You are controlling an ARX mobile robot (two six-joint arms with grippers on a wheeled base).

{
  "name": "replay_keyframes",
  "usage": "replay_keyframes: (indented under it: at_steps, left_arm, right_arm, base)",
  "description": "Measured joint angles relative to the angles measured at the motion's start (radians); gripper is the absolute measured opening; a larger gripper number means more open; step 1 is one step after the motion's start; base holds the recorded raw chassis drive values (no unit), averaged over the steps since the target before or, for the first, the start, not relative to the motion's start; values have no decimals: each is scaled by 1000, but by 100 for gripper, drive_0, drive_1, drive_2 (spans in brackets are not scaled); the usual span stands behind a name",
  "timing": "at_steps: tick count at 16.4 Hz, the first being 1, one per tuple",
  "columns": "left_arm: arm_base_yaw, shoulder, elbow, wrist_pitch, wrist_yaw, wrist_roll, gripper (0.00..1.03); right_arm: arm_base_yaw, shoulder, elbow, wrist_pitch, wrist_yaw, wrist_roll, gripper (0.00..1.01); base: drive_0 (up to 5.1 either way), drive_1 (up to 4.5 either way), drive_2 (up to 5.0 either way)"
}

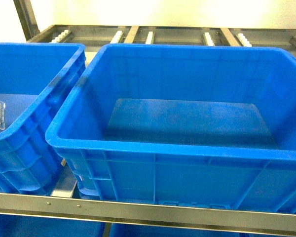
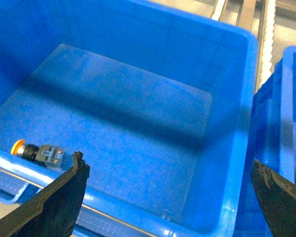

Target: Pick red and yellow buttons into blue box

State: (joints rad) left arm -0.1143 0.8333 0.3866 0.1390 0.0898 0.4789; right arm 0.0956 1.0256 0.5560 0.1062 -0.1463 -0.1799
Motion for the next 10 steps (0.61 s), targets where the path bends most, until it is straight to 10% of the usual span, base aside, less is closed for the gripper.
replay_keyframes:
  at_steps: [10]
  left_arm:
    - [-63, 233, 263, -19, 88, 98, 33]
  right_arm:
    - [-11, -6, -29, -9, -5, -5, 98]
  base:
    - [0, 0, 0]
